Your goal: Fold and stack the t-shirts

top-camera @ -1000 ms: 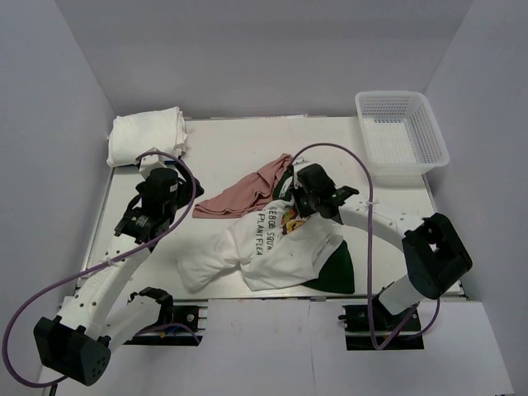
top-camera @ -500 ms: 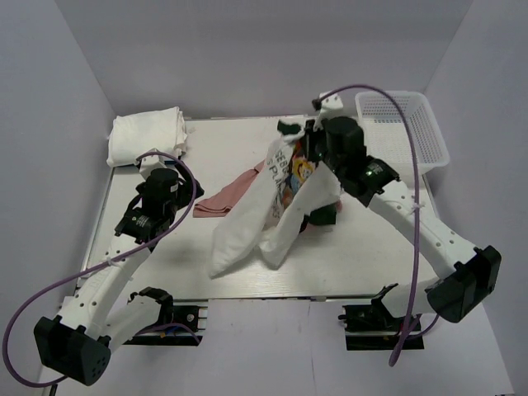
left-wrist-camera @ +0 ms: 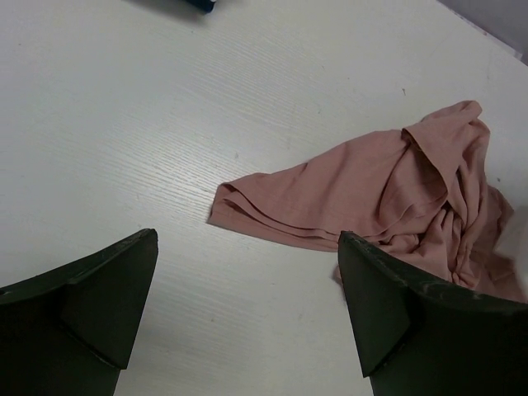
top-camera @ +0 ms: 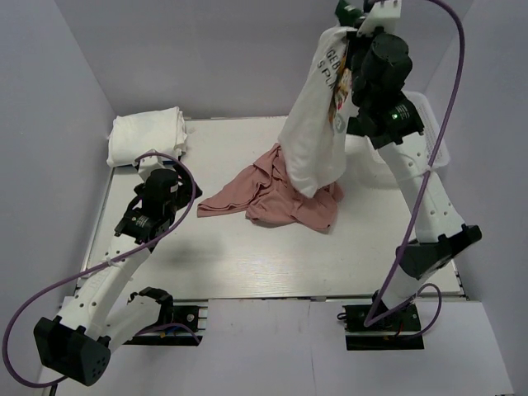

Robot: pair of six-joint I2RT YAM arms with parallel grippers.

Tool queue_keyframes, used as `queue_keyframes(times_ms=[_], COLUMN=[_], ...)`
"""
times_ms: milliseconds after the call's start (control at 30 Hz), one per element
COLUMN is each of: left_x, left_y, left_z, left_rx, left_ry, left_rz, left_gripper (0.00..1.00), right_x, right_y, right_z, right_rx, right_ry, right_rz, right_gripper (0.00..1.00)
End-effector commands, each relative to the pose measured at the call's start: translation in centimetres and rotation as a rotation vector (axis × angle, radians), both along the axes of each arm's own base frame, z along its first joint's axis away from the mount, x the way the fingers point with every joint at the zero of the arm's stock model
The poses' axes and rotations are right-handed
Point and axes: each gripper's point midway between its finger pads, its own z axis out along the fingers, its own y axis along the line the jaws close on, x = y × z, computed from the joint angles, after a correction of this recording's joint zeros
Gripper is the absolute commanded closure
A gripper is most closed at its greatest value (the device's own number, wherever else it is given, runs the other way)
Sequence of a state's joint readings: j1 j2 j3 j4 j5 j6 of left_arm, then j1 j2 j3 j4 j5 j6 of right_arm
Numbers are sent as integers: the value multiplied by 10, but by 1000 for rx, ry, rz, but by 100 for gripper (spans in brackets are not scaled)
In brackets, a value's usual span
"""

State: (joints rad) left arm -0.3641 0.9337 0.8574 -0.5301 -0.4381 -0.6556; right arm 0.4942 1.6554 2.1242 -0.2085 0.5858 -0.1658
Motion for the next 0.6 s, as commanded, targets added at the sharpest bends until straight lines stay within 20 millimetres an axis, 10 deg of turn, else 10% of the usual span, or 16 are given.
queue_keyframes(times_ms=[0,267,567], left_x=[-2,-2,3], left_y=[8,10,12], left_z=[5,8,-6], left_rx=[18,17,53], left_ry=[-5,-9,44], left_rz=[41,57,75], left_gripper=[0,0,0], right_x=[-39,-47,-14], right_y=[-75,-142,-203], right_z=[111,164,152], right_rx=[97,-64,-161], right_ry=[-362,-682,-775], right_rz=[-272,-549,-634], right_gripper=[100,100,100])
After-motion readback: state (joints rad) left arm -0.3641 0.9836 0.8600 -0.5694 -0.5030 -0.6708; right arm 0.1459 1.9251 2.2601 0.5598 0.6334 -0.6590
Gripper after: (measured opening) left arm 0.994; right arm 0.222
